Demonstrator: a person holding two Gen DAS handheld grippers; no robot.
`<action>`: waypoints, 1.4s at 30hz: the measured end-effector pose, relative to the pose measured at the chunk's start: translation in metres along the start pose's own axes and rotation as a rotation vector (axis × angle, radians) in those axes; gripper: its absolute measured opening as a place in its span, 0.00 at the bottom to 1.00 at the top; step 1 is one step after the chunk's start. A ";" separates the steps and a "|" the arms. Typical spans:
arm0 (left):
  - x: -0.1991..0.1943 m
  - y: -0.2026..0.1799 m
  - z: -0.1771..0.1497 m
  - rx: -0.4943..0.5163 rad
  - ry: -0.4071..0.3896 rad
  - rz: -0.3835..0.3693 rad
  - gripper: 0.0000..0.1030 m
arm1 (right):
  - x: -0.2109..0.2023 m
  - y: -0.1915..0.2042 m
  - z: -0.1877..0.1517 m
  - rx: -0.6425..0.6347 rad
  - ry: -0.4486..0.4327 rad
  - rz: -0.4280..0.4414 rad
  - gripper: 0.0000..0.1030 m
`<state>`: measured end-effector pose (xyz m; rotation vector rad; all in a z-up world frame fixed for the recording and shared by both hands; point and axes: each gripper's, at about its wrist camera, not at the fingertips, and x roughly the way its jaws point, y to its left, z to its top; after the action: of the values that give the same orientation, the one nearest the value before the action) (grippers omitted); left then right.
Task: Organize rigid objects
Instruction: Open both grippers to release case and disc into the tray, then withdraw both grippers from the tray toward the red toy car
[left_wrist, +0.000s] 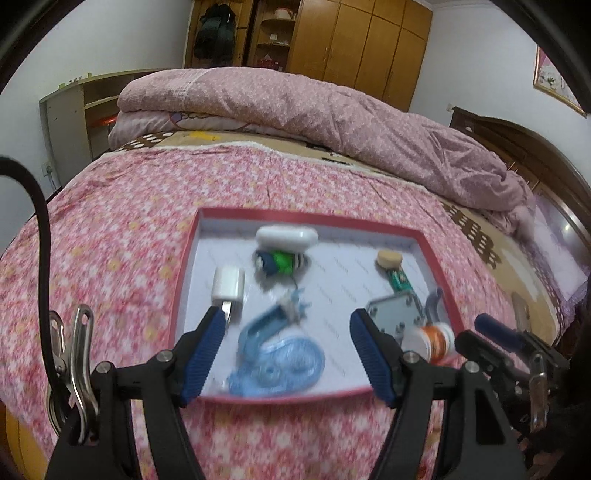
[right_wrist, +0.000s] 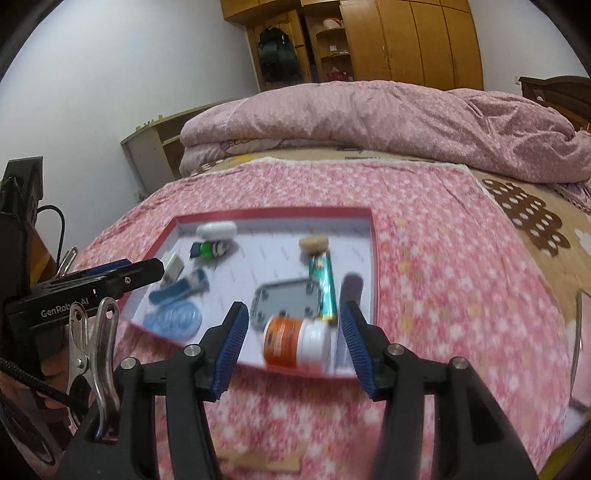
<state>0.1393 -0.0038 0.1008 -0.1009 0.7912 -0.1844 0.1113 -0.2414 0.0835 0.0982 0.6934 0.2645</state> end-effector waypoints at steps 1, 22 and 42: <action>-0.002 0.001 -0.004 -0.003 0.004 0.000 0.71 | -0.003 0.002 -0.005 0.000 0.002 0.000 0.52; -0.046 0.019 -0.060 -0.045 0.008 0.063 0.71 | -0.043 0.028 -0.061 0.002 0.022 0.019 0.53; -0.041 0.027 -0.101 -0.046 0.072 0.086 0.71 | -0.035 0.049 -0.116 -0.062 0.126 0.010 0.55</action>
<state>0.0425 0.0291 0.0543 -0.1034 0.8696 -0.0888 0.0009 -0.2035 0.0250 0.0262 0.8094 0.3033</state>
